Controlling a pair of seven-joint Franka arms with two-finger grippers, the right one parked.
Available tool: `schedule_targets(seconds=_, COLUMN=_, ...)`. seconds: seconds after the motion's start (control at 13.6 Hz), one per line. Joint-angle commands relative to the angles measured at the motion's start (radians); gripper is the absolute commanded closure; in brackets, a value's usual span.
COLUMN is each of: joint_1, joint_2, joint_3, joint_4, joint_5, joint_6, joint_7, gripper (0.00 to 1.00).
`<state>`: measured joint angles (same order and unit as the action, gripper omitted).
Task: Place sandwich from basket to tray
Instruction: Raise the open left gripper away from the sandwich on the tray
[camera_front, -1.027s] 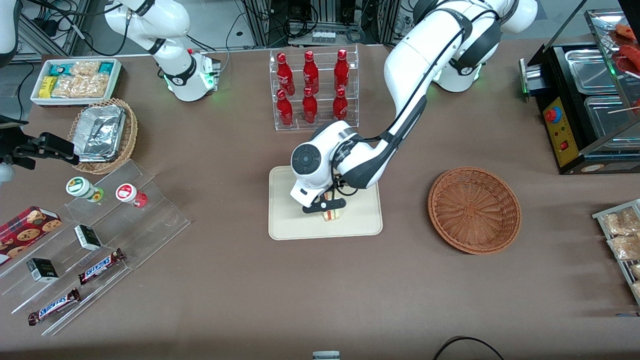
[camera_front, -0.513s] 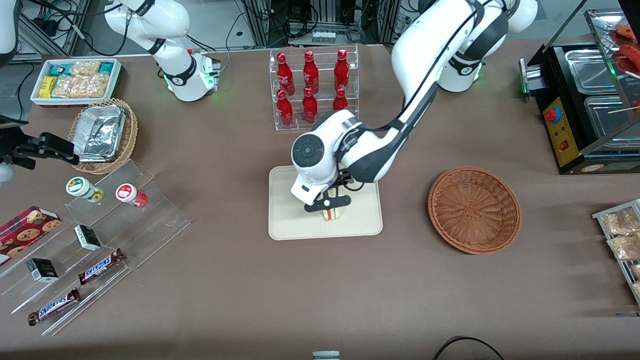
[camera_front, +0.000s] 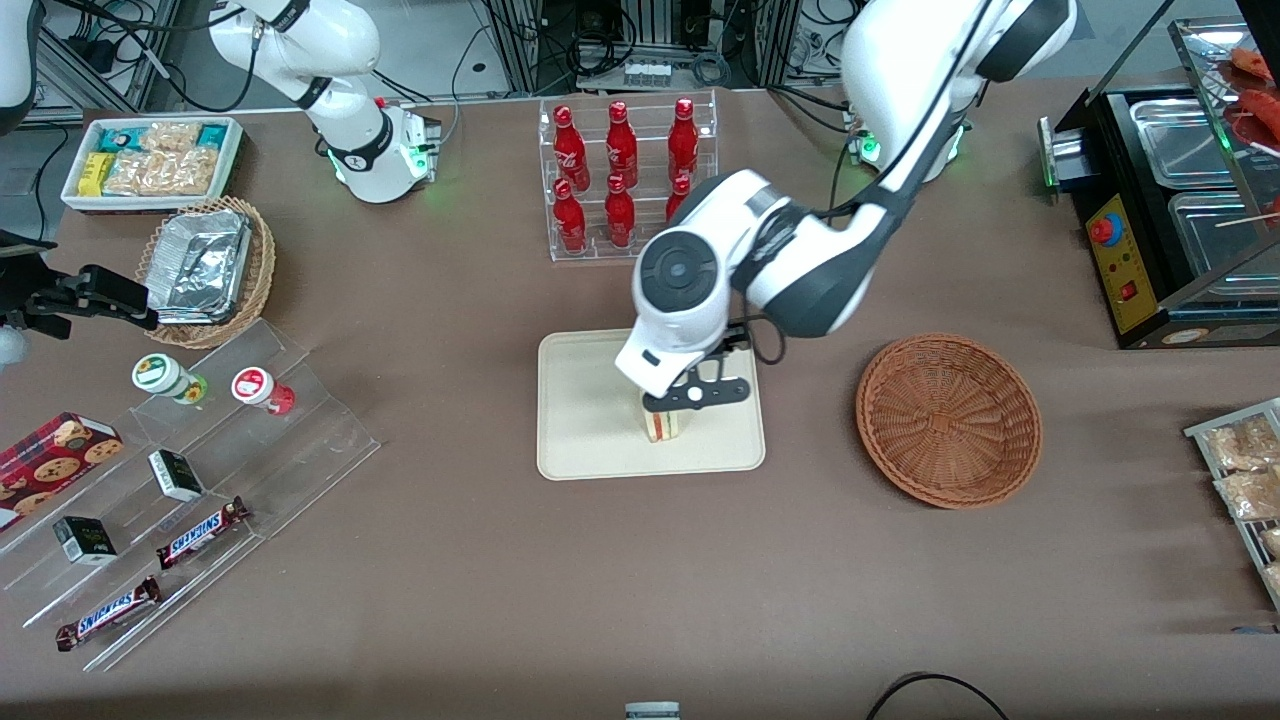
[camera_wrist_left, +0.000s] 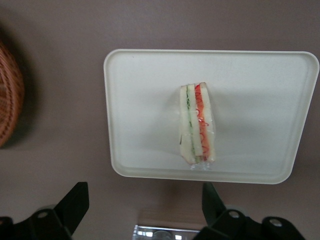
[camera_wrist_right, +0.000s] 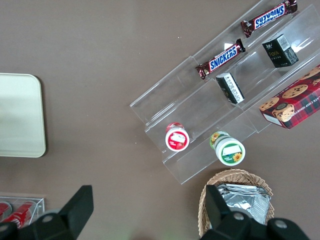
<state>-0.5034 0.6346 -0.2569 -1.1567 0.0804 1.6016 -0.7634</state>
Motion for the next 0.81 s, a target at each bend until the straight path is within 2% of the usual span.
schedule_targets(seconds=0.0, joint_1=0.058, joint_2=-0.053, joint_3=0.005, joint_4=-0.035, joint_5=-0.005, joint_6=-0.043, joint_7=0.201, gripper=0.0)
schedule_targets(seconds=0.22, joint_1=0.176, joint_2=-0.113, joint_3=0.004, joint_4=-0.104, joint_5=-0.01, joint_6=-0.054, joint_7=0.433, gripper=0.0)
schedule_targets(seconds=0.44, joint_1=0.253, joint_2=-0.156, joint_3=0.007, joint_4=-0.124, joint_5=0.004, joint_6=-0.071, joint_7=0.565, gripper=0.0)
schedule_targets(seconds=0.73, joint_1=0.394, joint_2=-0.274, joint_3=0.005, joint_4=-0.251, joint_5=0.024, joint_6=-0.071, joint_7=0.641, gripper=0.0)
